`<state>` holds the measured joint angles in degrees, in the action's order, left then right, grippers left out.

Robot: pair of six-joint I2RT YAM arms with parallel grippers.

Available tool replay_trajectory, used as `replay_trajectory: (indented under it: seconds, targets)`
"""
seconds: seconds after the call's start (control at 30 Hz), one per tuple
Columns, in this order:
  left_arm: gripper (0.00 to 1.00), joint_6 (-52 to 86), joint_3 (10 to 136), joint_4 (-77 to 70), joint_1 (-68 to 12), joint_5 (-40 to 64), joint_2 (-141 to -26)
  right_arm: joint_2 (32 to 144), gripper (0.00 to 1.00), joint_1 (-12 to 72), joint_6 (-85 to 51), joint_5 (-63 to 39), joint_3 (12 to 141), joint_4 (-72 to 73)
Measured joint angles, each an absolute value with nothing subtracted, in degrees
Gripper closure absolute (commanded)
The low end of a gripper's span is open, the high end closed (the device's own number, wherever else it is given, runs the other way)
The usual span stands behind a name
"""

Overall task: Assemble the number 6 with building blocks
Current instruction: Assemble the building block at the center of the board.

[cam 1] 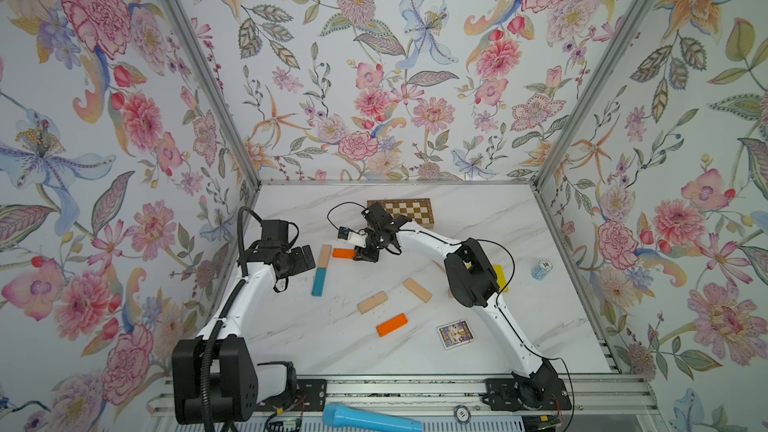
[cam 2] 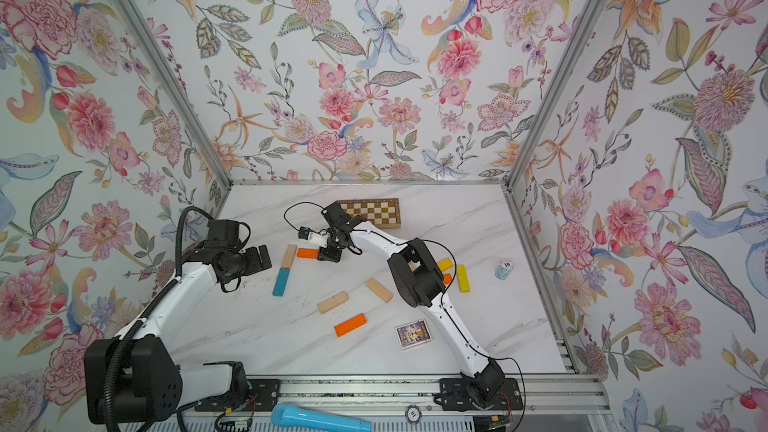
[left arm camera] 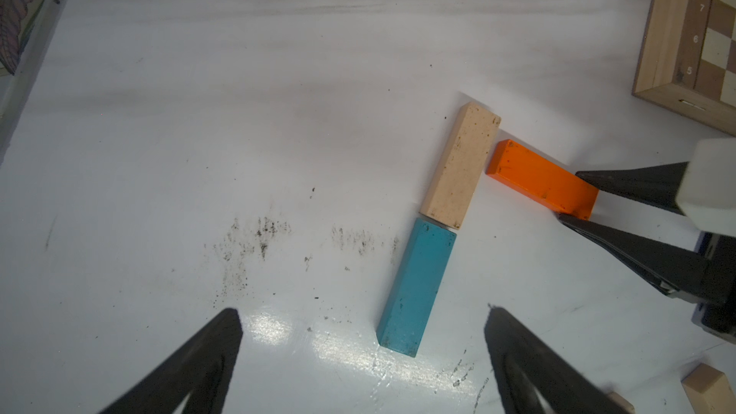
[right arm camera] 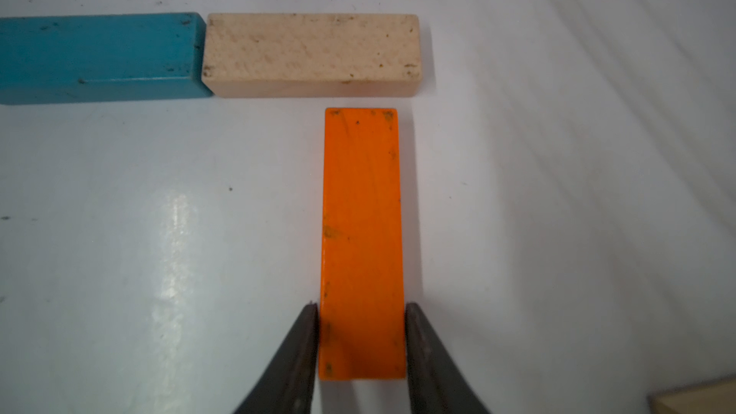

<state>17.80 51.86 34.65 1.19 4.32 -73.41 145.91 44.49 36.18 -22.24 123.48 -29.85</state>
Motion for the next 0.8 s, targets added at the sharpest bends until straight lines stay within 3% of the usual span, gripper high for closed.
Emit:
replay_trajectory:
  seconds: [0.07,0.13,0.43,0.63,0.8]
  targets:
    - [0.01,17.80,51.86,34.63,1.19,4.40,-73.41,145.97,0.36,44.49,36.05,-21.98,123.90,-29.93]
    - [0.01,17.80,51.86,34.63,1.19,4.49,-73.41,145.99,0.31,44.47,35.75,-21.82,124.51,-30.17]
    - [0.01,17.80,51.86,34.63,1.19,4.49,-73.36,143.35,0.30,43.48,30.94,-22.63,123.26,-27.79]
    - [0.13,17.96,51.83,34.54,0.91,5.58,-72.23,127.90,0.33,42.35,20.18,-23.62,104.09,-16.23]
    - [0.32,18.83,52.64,34.61,-3.92,5.74,-72.42,109.06,0.35,39.90,7.09,-22.52,81.38,-0.14]
